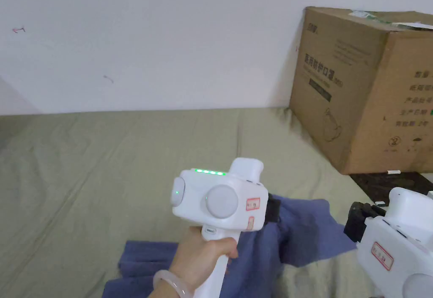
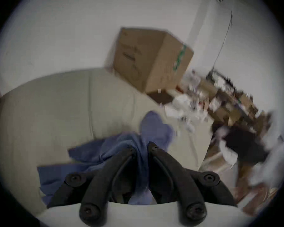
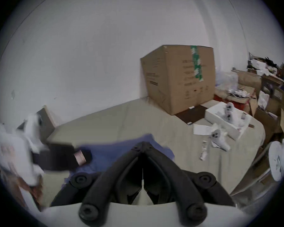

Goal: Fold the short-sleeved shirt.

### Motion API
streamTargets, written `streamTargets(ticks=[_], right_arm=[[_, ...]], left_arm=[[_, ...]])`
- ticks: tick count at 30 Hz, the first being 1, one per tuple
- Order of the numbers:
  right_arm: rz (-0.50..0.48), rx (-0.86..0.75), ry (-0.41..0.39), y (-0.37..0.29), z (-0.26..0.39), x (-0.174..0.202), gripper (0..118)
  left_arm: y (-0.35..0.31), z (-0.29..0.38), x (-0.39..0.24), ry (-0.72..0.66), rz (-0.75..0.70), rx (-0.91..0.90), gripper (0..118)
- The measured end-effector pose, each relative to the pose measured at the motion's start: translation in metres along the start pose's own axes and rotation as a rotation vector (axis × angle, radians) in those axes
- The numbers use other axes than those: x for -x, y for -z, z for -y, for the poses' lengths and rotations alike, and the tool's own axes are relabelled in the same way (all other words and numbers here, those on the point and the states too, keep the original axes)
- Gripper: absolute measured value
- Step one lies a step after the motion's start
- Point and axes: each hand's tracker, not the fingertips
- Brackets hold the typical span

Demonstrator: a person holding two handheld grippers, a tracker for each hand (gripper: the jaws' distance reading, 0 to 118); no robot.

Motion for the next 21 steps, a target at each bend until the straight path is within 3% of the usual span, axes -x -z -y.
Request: streamTargets(ticks=[3,5,9,10,12,13,21], right_arm=[[0.016,0.031,0.034,0.004,0.011,-0.018,0],[0.02,0.041,0.036,0.006,0.022,-0.023,0],[0.017,0.106,0.019,0.017,0.038,-0.022,0],[0.014,0.116,0.011,0.018,0.041,-0.02,0],[0.013,0.123,0.002,0.02,0.045,-0.016,0],[0.008,0.131,-0.002,0.02,0.046,-0.014,0],[-0.037,0.147,-0.053,0.015,0.045,0.01,0]], left_arm=[[0.058,0.055,0.003,-0.02,-0.059,0.198,10],[0.085,0.093,0.013,-0.148,-0.051,0.298,10],[0.095,0.134,0.018,-0.11,-0.109,0.272,15],[0.089,0.132,0.021,-0.148,-0.087,0.228,34],[0.082,0.121,0.027,-0.194,-0.126,0.258,94],[0.079,0.118,0.03,-0.188,-0.123,0.265,117],[-0.01,0.097,0.055,-0.275,-0.125,0.071,116]])
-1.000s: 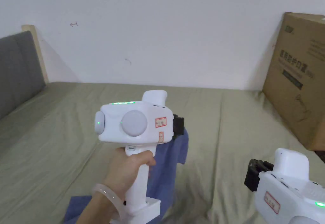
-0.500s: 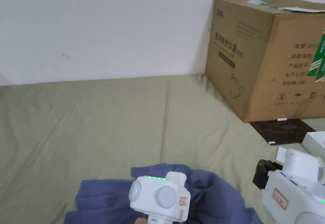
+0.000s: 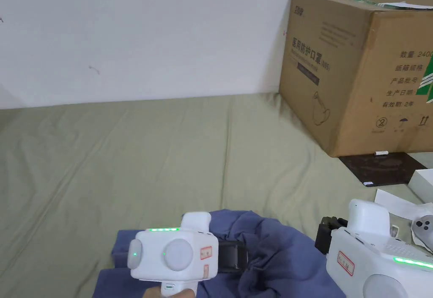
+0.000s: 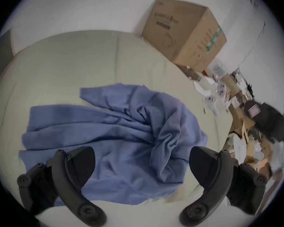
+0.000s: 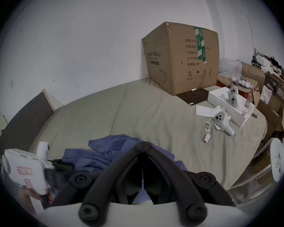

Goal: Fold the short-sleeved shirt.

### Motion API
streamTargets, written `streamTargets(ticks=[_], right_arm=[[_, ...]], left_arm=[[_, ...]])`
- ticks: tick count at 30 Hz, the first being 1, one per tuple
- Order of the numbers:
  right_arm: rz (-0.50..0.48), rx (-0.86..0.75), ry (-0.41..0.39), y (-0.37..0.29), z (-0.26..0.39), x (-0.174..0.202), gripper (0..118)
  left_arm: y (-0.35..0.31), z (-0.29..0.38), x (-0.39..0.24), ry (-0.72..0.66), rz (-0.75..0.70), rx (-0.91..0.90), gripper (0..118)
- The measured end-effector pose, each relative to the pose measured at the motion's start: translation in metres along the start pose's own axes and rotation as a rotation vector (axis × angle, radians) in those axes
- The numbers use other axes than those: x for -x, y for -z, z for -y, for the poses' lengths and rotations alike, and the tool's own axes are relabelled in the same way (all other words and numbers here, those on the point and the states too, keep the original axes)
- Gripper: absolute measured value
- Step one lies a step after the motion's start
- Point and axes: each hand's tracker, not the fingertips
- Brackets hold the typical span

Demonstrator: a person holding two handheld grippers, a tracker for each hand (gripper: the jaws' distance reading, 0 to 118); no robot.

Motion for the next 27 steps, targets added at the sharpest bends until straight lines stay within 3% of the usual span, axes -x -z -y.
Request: streamTargets(ticks=[2,3,6,11,15,16,17,18,19,20,27], right_arm=[[-0.019,0.005,-0.003,-0.002,0.002,0.007,0],[-0.027,0.009,-0.008,-0.002,0.004,0.011,0],[-0.046,0.026,-0.038,-0.004,0.014,0.023,0],[-0.089,0.08,-0.071,0.0,0.033,0.044,0],[-0.114,0.095,-0.1,0.002,0.036,0.061,0],[-0.124,0.095,-0.107,0.002,0.035,0.065,0],[-0.134,0.097,-0.112,0.002,0.034,0.068,0],[-0.141,0.097,-0.114,0.003,0.033,0.071,0],[-0.144,0.098,-0.117,0.004,0.033,0.073,0],[-0.146,0.1,-0.121,0.005,0.033,0.076,0],[-0.16,0.137,-0.157,0.012,0.042,0.086,0]], left_arm=[[-0.028,0.004,0.016,-0.048,0.0,-0.056,111],[-0.039,0.01,0.024,-0.065,0.002,-0.081,98],[-0.059,0.043,0.05,-0.089,-0.083,-0.056,0],[-0.079,0.101,0.092,-0.129,-0.14,-0.01,0],[-0.105,0.108,0.119,-0.167,-0.202,-0.041,0],[-0.113,0.108,0.127,-0.179,-0.215,-0.046,4],[-0.119,0.109,0.134,-0.196,-0.243,-0.057,19],[-0.124,0.108,0.14,-0.212,-0.269,-0.071,43],[-0.126,0.11,0.147,-0.216,-0.274,-0.068,76],[-0.125,0.113,0.153,-0.229,-0.281,-0.06,85],[-0.087,0.126,0.164,-0.284,-0.257,0.024,83]])
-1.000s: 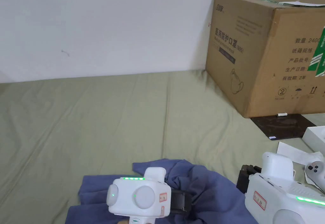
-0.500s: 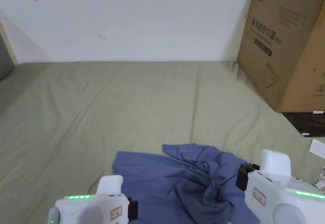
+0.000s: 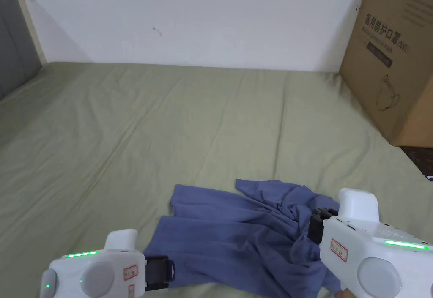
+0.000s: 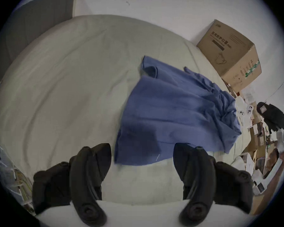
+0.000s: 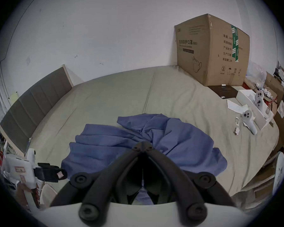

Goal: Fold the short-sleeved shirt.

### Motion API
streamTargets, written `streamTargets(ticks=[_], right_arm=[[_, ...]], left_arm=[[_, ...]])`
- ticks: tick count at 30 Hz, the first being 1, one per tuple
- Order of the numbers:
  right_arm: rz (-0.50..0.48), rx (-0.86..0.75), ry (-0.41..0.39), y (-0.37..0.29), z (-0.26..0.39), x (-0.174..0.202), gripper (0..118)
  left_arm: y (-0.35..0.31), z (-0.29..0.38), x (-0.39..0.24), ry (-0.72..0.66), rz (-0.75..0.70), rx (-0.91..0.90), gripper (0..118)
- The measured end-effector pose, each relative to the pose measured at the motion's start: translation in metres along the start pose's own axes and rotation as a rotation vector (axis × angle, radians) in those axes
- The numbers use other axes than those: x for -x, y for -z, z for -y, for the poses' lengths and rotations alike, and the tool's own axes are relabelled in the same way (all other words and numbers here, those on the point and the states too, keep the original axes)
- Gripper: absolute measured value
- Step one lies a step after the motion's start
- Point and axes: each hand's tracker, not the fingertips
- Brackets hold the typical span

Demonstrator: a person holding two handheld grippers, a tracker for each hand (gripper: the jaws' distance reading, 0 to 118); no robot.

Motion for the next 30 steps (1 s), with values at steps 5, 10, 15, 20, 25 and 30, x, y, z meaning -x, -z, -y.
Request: streamTargets(ticks=[5,10,15,20,25,30], right_arm=[[0.007,0.032,-0.012,0.008,0.005,-0.007,0],[0.007,0.057,0.012,0.022,-0.003,-0.022,0],[0.071,0.144,-0.093,0.076,-0.049,-0.037,81],[-0.022,0.264,-0.128,0.17,-0.112,-0.055,81],[0.01,0.432,-0.186,0.255,-0.111,-0.057,81],[-0.021,0.606,-0.234,0.302,-0.08,-0.055,77]], left_arm=[[0.02,0.001,-0.009,0.052,-0.107,0.042,21],[0.001,-0.013,-0.016,0.06,-0.063,0.034,4],[-0.019,-0.019,-0.029,0.124,-0.071,0.009,4],[-0.03,-0.027,-0.04,0.158,-0.077,-0.015,4],[-0.029,-0.03,-0.044,0.173,-0.088,-0.007,4],[-0.023,-0.035,-0.041,0.176,-0.092,0.014,4]])
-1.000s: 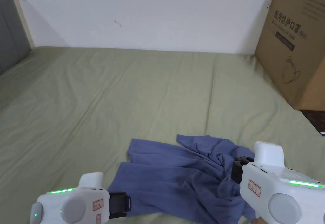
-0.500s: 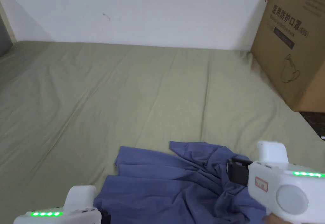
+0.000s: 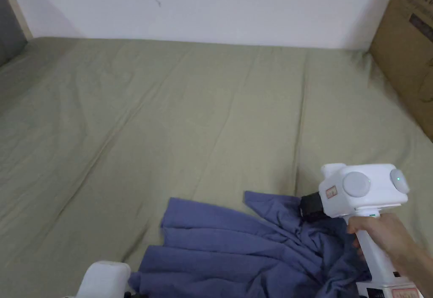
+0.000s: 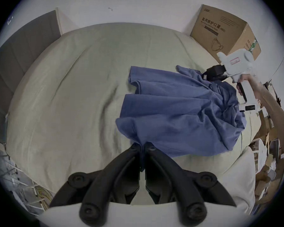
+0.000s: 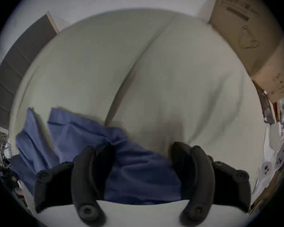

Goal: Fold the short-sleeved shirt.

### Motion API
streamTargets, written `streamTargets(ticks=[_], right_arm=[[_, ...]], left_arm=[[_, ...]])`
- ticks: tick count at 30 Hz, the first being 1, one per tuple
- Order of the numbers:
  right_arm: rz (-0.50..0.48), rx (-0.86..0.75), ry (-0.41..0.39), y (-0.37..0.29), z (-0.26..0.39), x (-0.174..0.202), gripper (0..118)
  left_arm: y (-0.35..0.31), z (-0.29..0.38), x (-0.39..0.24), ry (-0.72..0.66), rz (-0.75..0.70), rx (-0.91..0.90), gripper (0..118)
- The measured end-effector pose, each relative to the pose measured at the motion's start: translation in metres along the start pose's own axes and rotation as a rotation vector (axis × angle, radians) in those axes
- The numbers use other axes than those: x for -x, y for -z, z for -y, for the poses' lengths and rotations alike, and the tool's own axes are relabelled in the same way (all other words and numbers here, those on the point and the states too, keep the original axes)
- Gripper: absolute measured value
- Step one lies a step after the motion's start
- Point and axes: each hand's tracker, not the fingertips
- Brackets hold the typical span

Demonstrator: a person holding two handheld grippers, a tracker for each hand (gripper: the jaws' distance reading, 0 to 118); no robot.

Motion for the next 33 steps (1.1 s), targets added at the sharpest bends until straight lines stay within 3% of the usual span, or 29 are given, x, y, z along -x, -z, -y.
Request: streamTargets(ticks=[3,5,6,8,11,15,20,25,28,33], right_arm=[[0.021,-0.058,-0.035,-0.018,0.001,0.008,70],[0.039,-0.073,-0.151,-0.024,0.004,0.018,31],[0.071,-0.066,-0.158,-0.023,0.006,0.022,9],[0.067,-0.08,-0.128,-0.028,0.008,0.022,8],[0.008,-0.142,-0.008,-0.058,0.007,0.012,8],[0.091,-0.246,-0.022,-0.122,0.002,-0.005,8],[0.13,-0.403,0.085,-0.229,0.001,-0.047,8],[0.122,-0.523,0.218,-0.323,0.01,-0.093,8],[0.165,-0.6,0.237,-0.368,0.023,-0.108,8],[0.164,-0.679,0.294,-0.419,0.041,-0.127,8]], left_arm=[[-0.001,0.0,0.003,-0.035,0.013,0.001,4],[-0.001,0.0,0.004,-0.042,0.018,-0.003,4],[-0.001,0.0,0.004,-0.034,0.005,0.004,4],[-0.006,-0.001,0.001,-0.009,-0.015,-0.003,4],[-0.015,-0.007,0.005,-0.043,0.023,-0.04,4],[-0.036,-0.028,0.007,0.001,-0.039,-0.115,4],[-0.085,-0.075,0.025,-0.04,-0.031,-0.289,4],[-0.145,-0.128,0.038,-0.029,-0.174,-0.462,4],[-0.183,-0.154,0.053,-0.088,-0.159,-0.546,4],[-0.226,-0.181,0.072,-0.067,-0.201,-0.639,4]])
